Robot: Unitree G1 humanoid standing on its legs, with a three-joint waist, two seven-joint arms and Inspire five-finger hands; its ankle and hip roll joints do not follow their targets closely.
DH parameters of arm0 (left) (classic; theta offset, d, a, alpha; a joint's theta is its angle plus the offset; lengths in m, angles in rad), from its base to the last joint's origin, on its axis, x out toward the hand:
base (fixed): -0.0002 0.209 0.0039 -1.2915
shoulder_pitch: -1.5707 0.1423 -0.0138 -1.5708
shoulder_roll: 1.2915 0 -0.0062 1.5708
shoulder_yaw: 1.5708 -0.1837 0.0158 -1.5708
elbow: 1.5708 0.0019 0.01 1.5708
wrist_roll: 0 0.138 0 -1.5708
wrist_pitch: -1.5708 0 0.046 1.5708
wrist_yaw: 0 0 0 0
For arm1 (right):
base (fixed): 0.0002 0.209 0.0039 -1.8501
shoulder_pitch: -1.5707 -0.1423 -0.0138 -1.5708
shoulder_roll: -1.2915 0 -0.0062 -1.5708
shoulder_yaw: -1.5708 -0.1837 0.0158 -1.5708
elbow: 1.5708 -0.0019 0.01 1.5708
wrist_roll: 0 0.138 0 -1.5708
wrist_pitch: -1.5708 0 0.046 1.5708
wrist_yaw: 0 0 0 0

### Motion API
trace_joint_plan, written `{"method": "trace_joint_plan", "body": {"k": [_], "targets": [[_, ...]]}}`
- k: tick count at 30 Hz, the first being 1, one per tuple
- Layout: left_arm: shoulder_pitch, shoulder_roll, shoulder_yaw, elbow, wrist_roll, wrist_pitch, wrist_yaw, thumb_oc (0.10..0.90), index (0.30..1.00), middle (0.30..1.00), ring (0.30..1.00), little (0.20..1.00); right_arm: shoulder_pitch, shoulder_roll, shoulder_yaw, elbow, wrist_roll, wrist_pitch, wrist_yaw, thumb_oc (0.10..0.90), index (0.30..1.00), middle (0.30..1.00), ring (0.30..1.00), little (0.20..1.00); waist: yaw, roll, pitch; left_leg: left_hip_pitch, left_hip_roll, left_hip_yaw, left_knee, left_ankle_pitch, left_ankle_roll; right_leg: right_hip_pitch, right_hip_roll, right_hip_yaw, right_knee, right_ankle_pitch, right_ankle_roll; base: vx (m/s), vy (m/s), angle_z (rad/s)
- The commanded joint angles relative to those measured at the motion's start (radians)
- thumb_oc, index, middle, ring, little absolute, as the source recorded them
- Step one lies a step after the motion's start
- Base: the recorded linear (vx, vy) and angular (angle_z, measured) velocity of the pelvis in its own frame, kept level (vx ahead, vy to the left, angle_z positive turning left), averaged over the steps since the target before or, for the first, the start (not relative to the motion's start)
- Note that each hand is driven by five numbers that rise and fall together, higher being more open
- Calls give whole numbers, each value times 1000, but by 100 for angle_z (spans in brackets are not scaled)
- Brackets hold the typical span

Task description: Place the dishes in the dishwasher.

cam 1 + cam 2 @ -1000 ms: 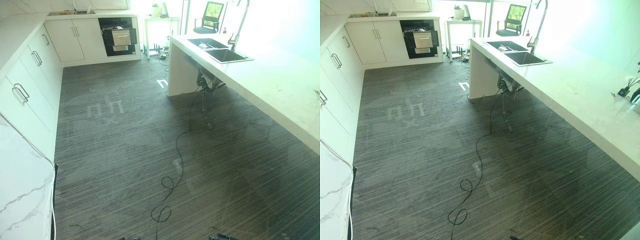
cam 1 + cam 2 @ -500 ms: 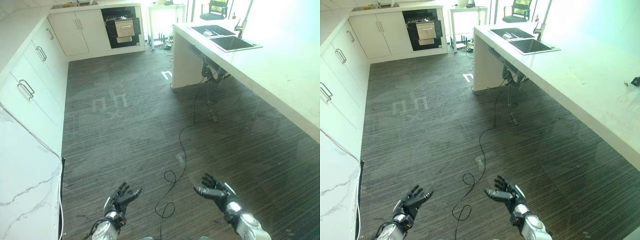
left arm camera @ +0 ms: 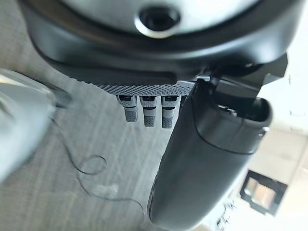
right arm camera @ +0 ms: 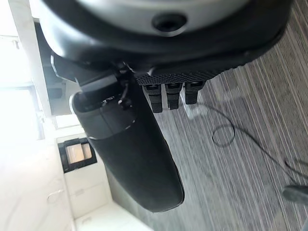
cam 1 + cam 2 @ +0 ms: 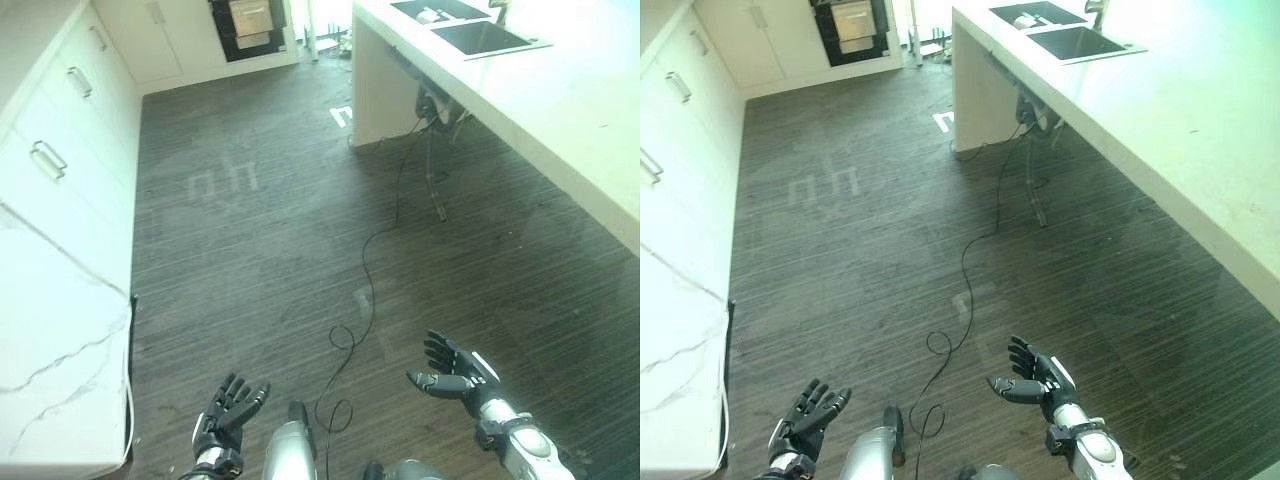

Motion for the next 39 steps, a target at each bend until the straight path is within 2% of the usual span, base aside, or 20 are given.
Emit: {"method": "trace_joint_plan", "body": {"k": [1,2,3,5,7,9,10,12,15,16,18,20,24,28,30,33,35,37,38,39], "targets": [[-56,116,-11,-162,46,-102,-47,800,900,900,900,900,-42,32,15,-138,32,-90,-8,800,900,900,900,900,13,-17,-120,67,-41,-28,-16,-75,18,81,-139,25,3,7,135,397,380,13],[-75,141,-17,-192,54,-96,-54,800,900,900,900,900,-44,42,13,-157,6,-114,-33,800,900,900,900,900,14,-21,-128,77,-64,-37,-16,-95,39,94,-159,15,3,71,166,279,279,11],[-77,143,-17,-195,54,-93,-53,800,900,900,900,900,-44,43,13,-158,4,-115,-35,800,900,900,900,900,14,-21,-128,78,-67,-38,-16,-98,42,96,-162,14,3,79,169,334,341,9],[-101,156,-32,-227,72,-74,-73,800,900,900,900,900,-48,53,15,-172,-18,-142,-68,800,900,900,900,900,7,-19,-135,100,-105,-64,-16,-126,72,114,-174,8,4,217,203,290,319,28],[-121,164,-57,-256,107,-52,-80,800,900,900,900,900,-41,72,16,-186,-27,-165,-81,800,900,900,900,900,4,-12,-138,120,-143,-71,-16,-151,105,36,-219,22,282,316,210,269,366,30],[-127,162,-73,-277,112,-34,-46,800,900,900,900,900,-41,72,33,-193,-36,-180,-90,800,900,900,900,900,-6,-8,-128,149,-158,-66,-16,-172,118,-76,-241,40,436,336,194,222,293,32],[-133,162,-83,-280,110,-30,-33,800,900,900,900,900,-47,68,44,-184,-39,-188,-94,800,900,900,900,900,-10,-6,-125,159,-161,-69,-16,-174,119,-109,-231,33,410,313,178,221,180,25],[-141,171,-82,-297,124,-13,-16,800,900,900,900,900,-51,51,50,-196,-22,-180,-96,800,900,900,900,900,-19,-3,-115,173,-155,-69,-16,-167,108,-125,-176,-8,260,245,154,188,-1,12],[-141,180,-67,-319,137,12,-17,800,900,900,900,900,-33,37,36,-217,-5,-188,-78,800,900,900,900,900,-33,-16,-95,219,-150,-58,-16,-200,90,-145,-160,-62,21,259,164,259,-126,25],[-124,188,-67,-331,144,10,-21,800,900,900,900,900,-18,21,26,-225,-27,-212,-79,800,900,900,900,900,-47,-43,-76,247,-171,-45,-16,-229,84,-240,-208,-44,3,286,189,294,-171,81],[-110,192,-76,-337,145,10,-16,800,900,900,900,900,-7,0,24,-227,-51,-242,-84,800,900,900,900,900,-64,-63,-66,260,-198,-45,-16,-248,94,-358,-243,25,3,313,207,211,-199,36],[-99,184,-92,-337,152,11,-15,800,900,900,900,900,1,-6,21,-237,-53,-243,-96,800,900,900,900,900,-77,-66,-66,279,-218,-74,-16,-276,107,-423,-257,88,3,326,213,314,-190,-44],[-65,179,-102,-340,170,22,-19,800,900,900,900,900,-13,-6,38,-240,-64,-221,-124,800,900,900,900,900,-71,-77,-89,316,-236,-83,-16,-303,115,-390,-257,87,3,338,212,402,-227,35],[-49,179,-94,-362,168,52,-16,800,900,900,900,900,-26,-22,42,-258,-70,-201,-134,800,900,900,900,900,-75,-66,-122,399,-189,-62,-16,-320,86,-336,-222,55,3,291,188,469,-349,42],[-34,177,-90,-382,170,54,-21,800,900,900,900,900,-23,-34,30,-268,-53,-203,-132,800,900,900,900,900,-76,-56,-133,427,-165,-55,-16,-271,58,-316,-196,49,3,261,162,355,-302,-26],[-17,174,-98,-387,175,33,-28,800,900,900,900,900,-22,-51,19,-271,-68,-213,-138,800,900,900,900,900,-67,-53,-142,454,-144,-46,-16,-104,14,-283,-167,53,3,213,120,340,-306,-47],[-16,169,-104,-373,168,10,-17,800,900,900,900,900,-26,-65,16,-267,-73,-211,-133,800,900,900,900,900,-63,-59,-146,440,-142,-41,67,10,-16,-256,-149,69,3,177,87,357,-323,-34],[-10,161,-111,-369,162,-15,-14,800,900,900,900,900,-27,-83,11,-263,-83,-212,-118,800,900,900,900,900,-58,-61,-130,295,-119,-54,398,70,-35,-210,-129,72,3,143,44,312,-328,-69],[-16,160,-120,-370,169,-20,-14,800,900,900,900,900,-33,-88,13,-250,-99,-222,-124,800,900,900,900,900,-51,-67,-110,153,-94,-83,525,72,-17,-175,-112,87,3,129,23,250,-224,-61],[-20,159,-124,-364,164,-25,-15,800,900,900,900,900,-40,-93,17,-248,-97,-222,-131,800,900,900,900,900,-46,-70,-100,115,-102,-90,499,53,0,-165,-105,100,3,131,25,257,-147,-50]]}}
